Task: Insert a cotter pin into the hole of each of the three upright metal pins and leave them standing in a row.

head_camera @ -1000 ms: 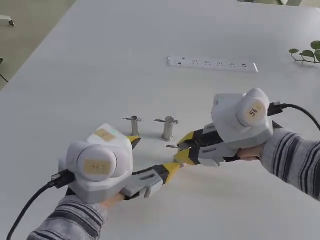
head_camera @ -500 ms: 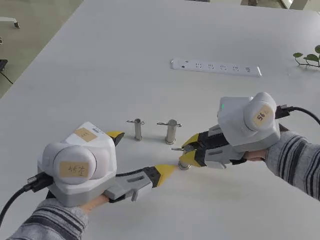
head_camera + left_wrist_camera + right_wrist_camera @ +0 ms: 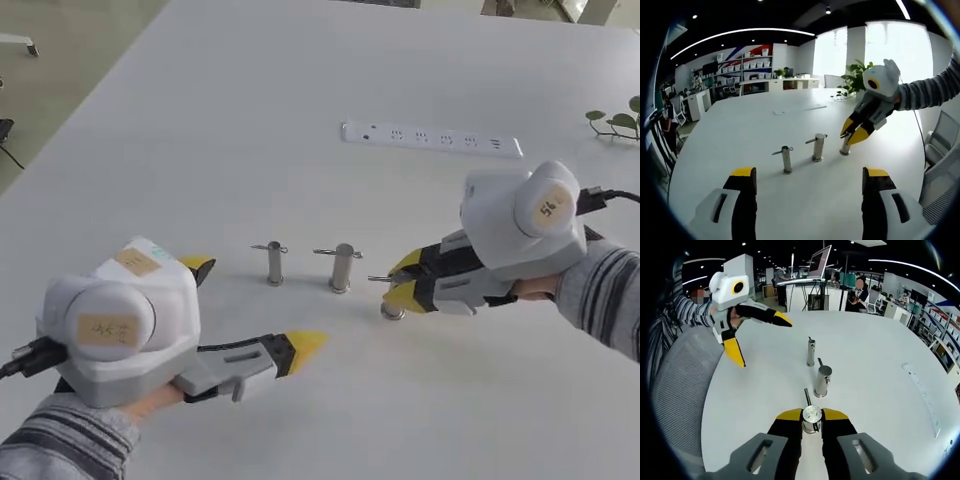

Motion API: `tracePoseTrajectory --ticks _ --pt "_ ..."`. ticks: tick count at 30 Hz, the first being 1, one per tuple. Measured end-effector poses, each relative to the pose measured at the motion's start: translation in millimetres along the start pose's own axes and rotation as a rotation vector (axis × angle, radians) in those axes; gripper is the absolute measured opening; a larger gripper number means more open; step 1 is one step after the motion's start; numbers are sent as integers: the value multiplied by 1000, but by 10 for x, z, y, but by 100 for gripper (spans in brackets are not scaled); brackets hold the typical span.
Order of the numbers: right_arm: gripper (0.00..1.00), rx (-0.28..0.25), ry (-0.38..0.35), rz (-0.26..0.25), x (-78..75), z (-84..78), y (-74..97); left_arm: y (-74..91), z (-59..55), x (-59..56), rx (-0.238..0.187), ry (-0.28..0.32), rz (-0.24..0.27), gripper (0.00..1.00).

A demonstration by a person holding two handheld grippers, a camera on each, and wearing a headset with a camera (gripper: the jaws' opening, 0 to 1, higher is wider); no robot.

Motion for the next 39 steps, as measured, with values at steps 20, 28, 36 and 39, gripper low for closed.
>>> tracePoseTrajectory --ticks 20,28,36,39 --pt "8 24 -9 -19 -294 -41 -40 14 62 85 -46 36 14 98" --pt "9 25 12 -3 -338 -52 -43 25 40 85 -47 50 19 99" --pt "9 11 -4 1 -332 -63 -29 34 13 75 -35 50 18 99" --pt "9 10 10 3 -329 -59 -30 33 25 68 -44 58 17 99"
Point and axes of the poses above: the centre of the closed fingertips' face, and the gripper's own axes: y roughly backward along the fingers, x roughly to its left, z roughly out of its top, the point moved 4 cm from there along y, roughly backward along the fingers, and after that the axes turned 10 degrees about -y, right-handed, at the moved point
